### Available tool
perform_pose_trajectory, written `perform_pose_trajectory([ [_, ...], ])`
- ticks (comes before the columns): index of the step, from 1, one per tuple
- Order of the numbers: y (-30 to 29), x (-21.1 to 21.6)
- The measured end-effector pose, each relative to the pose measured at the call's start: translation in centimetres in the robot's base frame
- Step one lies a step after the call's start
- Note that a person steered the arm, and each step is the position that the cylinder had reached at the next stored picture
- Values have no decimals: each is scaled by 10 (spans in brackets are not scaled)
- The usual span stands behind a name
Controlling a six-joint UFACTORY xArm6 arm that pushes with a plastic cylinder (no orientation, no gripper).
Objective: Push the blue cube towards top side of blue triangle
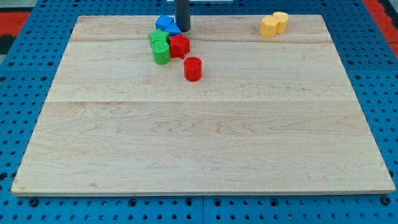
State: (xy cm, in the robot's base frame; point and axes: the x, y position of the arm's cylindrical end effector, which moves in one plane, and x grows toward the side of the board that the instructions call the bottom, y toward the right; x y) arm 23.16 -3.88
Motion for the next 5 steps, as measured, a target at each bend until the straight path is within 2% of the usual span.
perform_pose_trajectory([
  [1,-8,1],
  [2,48,-32],
  [3,41,-39],
  [5,-92,-39],
])
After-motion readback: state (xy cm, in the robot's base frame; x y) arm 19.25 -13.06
